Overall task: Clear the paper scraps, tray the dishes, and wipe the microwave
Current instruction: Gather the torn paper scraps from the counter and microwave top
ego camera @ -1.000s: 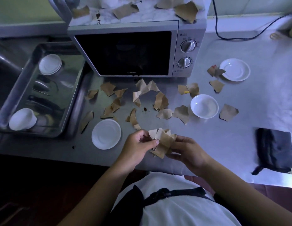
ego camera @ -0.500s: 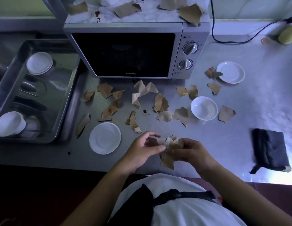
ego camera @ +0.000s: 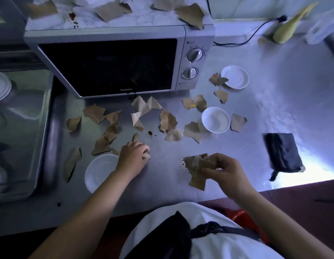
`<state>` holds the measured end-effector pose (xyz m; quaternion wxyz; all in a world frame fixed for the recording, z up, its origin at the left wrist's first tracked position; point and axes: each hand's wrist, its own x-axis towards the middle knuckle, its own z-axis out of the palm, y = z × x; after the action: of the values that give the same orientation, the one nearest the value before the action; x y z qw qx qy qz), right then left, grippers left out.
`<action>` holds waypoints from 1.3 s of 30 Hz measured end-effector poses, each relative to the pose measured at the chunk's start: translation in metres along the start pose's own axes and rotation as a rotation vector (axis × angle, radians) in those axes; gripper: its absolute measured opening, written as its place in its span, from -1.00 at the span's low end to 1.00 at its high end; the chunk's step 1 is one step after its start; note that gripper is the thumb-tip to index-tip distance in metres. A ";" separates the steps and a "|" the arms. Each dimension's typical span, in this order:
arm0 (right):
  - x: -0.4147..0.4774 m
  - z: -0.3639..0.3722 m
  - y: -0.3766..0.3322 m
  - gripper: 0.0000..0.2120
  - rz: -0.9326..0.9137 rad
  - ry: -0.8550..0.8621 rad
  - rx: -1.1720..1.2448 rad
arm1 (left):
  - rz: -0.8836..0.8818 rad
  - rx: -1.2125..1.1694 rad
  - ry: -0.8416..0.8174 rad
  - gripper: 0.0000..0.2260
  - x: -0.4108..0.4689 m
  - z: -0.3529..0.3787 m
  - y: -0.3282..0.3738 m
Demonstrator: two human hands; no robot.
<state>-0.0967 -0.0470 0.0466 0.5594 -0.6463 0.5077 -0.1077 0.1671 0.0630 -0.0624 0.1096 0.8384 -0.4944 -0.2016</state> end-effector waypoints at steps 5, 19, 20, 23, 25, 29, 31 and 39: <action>-0.015 0.000 0.007 -0.75 -0.066 0.046 -0.168 | 0.083 0.012 -0.016 -0.96 0.013 0.000 -0.004; -0.020 0.016 0.002 -0.69 -0.172 0.073 -0.213 | 0.026 -0.229 -0.018 -0.82 0.019 -0.011 -0.018; -0.019 0.017 0.000 -0.70 -0.202 0.059 -0.225 | 0.006 -0.347 -0.019 -0.80 0.015 -0.018 -0.011; -0.018 0.023 -0.004 -0.73 -0.246 0.003 -0.257 | 0.004 -0.737 -0.107 -0.68 -0.002 -0.043 0.017; -0.017 0.027 -0.008 -0.79 -0.277 -0.040 -0.280 | 0.030 -0.909 -0.176 -0.63 -0.016 -0.054 0.035; -0.015 0.037 -0.019 -0.77 -0.370 -0.091 -0.354 | 0.053 -1.063 -0.261 -0.63 -0.035 -0.059 0.060; -0.015 0.040 -0.023 -0.78 -0.397 -0.102 -0.371 | 0.060 -1.126 -0.280 -0.62 -0.042 -0.059 0.066; -0.021 0.051 -0.026 -0.85 -0.390 -0.066 -0.332 | 0.063 -1.295 -0.313 -0.68 -0.053 -0.067 0.062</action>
<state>-0.0562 -0.0032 0.0597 0.4307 -0.8180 0.3658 -0.1077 0.1251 0.0778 0.0332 0.5238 0.5490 -0.3078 -0.5740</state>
